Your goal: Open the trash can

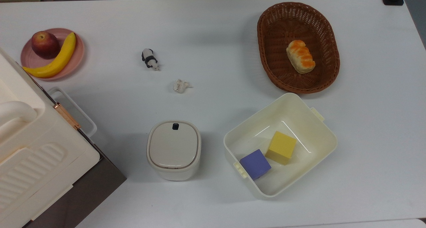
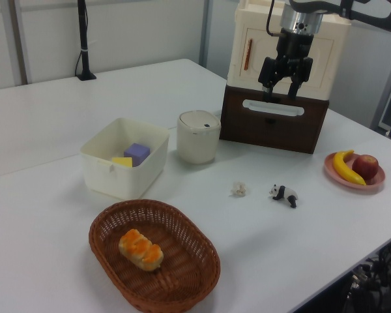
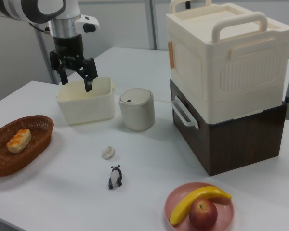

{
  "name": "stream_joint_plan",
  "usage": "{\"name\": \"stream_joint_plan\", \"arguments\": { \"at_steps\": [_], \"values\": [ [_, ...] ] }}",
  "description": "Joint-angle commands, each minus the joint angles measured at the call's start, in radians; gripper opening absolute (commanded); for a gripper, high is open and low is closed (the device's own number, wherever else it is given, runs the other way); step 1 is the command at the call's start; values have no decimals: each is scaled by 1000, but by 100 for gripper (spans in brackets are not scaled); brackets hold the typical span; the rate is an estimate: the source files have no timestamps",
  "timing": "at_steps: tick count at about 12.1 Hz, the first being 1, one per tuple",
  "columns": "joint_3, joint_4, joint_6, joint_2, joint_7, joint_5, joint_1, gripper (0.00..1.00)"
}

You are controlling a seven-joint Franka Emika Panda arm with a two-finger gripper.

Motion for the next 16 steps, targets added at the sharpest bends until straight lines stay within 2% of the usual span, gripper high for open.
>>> {"name": "stream_joint_plan", "arguments": {
  "at_steps": [1,5,6,7,8,9,13,16],
  "values": [
    [-9,9,4,-1,-19,29,6,100],
    [-5,7,2,1,-25,20,7,100],
    [-3,5,4,1,-30,14,7,75],
    [-3,5,8,4,-27,18,7,36],
    [-3,5,22,4,-18,27,6,16],
    [-3,1,46,4,-19,27,7,1],
    [0,-10,143,11,-19,26,10,0],
    [14,-5,288,73,-15,29,13,0]
  ]
}}
